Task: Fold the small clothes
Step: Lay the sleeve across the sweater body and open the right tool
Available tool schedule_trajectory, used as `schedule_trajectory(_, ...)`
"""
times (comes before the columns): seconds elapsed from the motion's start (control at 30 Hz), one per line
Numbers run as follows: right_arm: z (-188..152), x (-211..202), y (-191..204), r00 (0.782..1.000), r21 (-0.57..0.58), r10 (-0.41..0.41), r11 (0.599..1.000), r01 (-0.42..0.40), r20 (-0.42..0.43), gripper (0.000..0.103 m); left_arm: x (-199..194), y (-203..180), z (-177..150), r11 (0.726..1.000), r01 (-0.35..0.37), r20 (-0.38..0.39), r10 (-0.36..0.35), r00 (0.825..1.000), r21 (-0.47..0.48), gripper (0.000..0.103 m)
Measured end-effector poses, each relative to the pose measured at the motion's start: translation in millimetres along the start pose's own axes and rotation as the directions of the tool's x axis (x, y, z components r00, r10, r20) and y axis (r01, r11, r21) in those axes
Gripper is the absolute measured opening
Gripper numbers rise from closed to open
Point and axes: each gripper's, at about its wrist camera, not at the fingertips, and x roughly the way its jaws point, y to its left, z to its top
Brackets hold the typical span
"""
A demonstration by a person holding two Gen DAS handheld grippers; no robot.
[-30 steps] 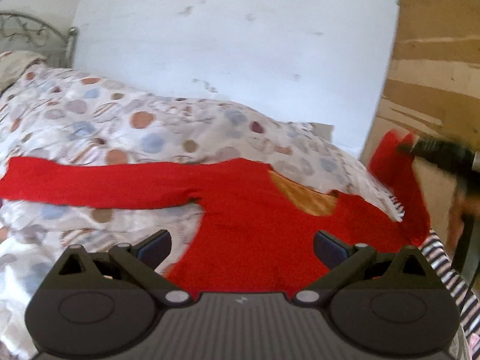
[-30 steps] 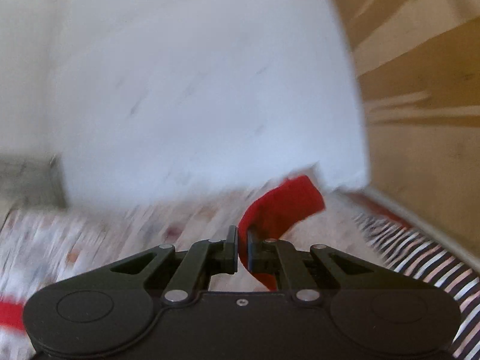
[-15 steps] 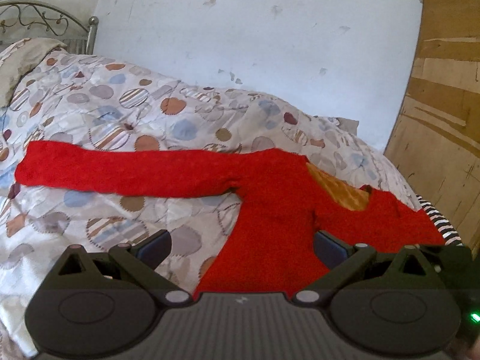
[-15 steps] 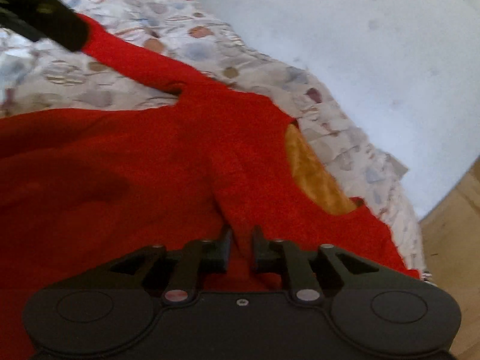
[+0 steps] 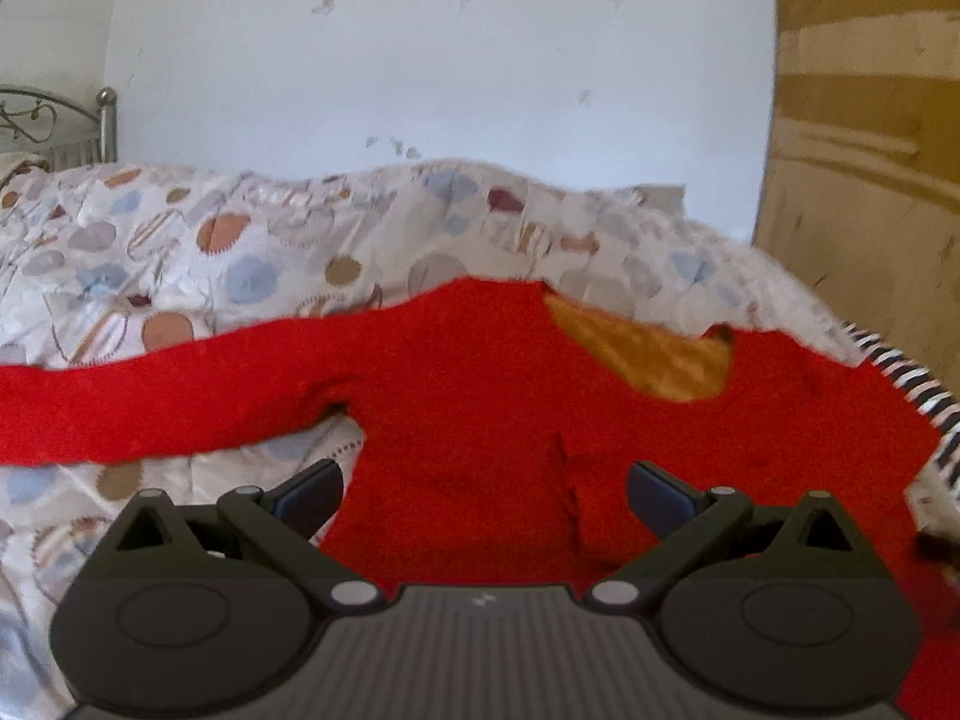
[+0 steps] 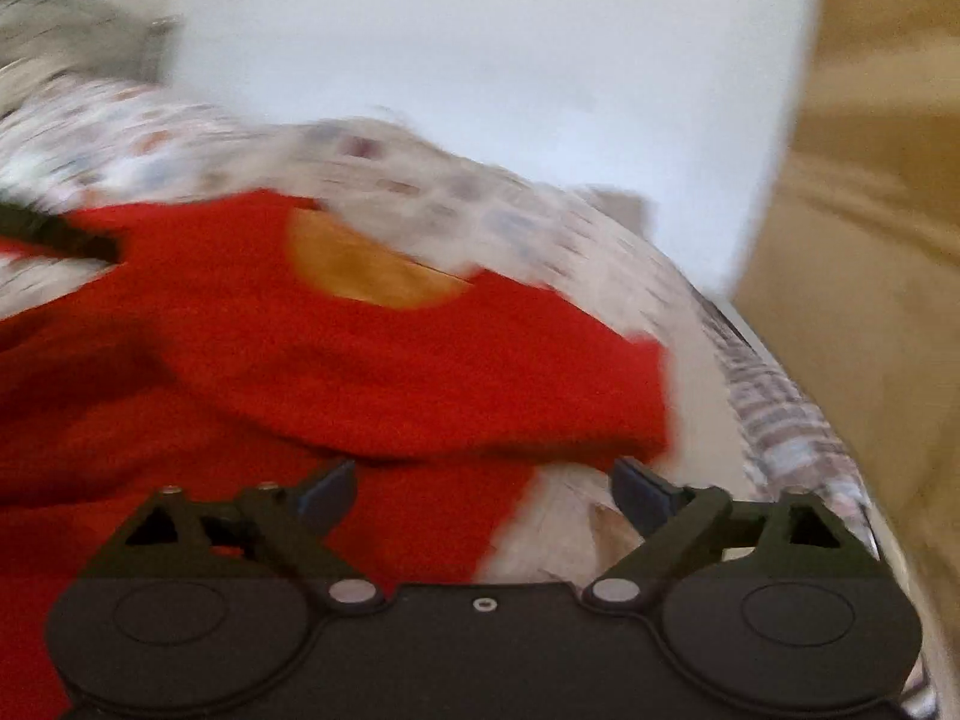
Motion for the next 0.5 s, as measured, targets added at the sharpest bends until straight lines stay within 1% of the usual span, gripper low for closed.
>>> schedule_trajectory(0.03,-1.2,5.8,-9.4,1.0,0.033,-0.022,0.999,0.022,-0.012,0.076,7.7,-1.9,-2.7,1.0,-0.009,-0.008,0.009,1.0,0.002,0.103)
schedule_trajectory(0.1,-3.3,18.2,-23.8,0.997,0.062,-0.066,0.996,0.068,-0.025,0.062,19.3,-2.6,-8.5,1.0,-0.025,-0.031,0.025,0.999,0.013,0.103)
schedule_trajectory(0.17,-4.6,32.8,-32.0,0.994,0.049,-0.107,0.993,0.108,-0.031,0.056,25.3,-1.7,-16.0,0.999,-0.034,-0.051,0.035,0.998,0.016,0.103)
schedule_trajectory(0.23,-4.0,46.3,-35.9,0.992,0.028,-0.125,0.992,0.126,-0.018,0.056,28.7,1.1,-24.8,0.999,-0.031,-0.065,0.032,0.997,0.012,0.103)
schedule_trajectory(0.33,2.0,59.5,-35.7,0.985,-0.038,-0.165,0.985,0.167,0.05,0.056,29.0,4.3,-33.5,1.0,-0.029,-0.05,0.029,0.998,0.01,0.103)
schedule_trajectory(0.4,5.4,66.1,-31.8,0.98,-0.085,-0.18,0.979,0.188,0.09,0.053,29.4,5.2,-36.0,1.0,-0.028,-0.049,0.028,0.998,0.007,0.102)
schedule_trajectory(0.43,6.5,67.7,-31.3,0.98,-0.102,-0.171,0.978,0.181,0.101,0.041,29.8,5.2,-36.6,1.0,-0.027,-0.051,0.027,0.998,0.008,0.102)
schedule_trajectory(0.47,7.7,69.8,-31.5,0.983,-0.105,-0.154,0.981,0.165,0.102,0.018,29.9,5.6,-37.4,1.0,-0.025,-0.052,0.025,0.998,0.008,0.102)
schedule_trajectory(0.5,8.2,69.4,-32.1,0.985,-0.087,-0.14,0.985,0.149,0.099,0.014,29.9,6.0,-37.8,1.0,-0.023,-0.052,0.023,0.998,0.006,0.102)
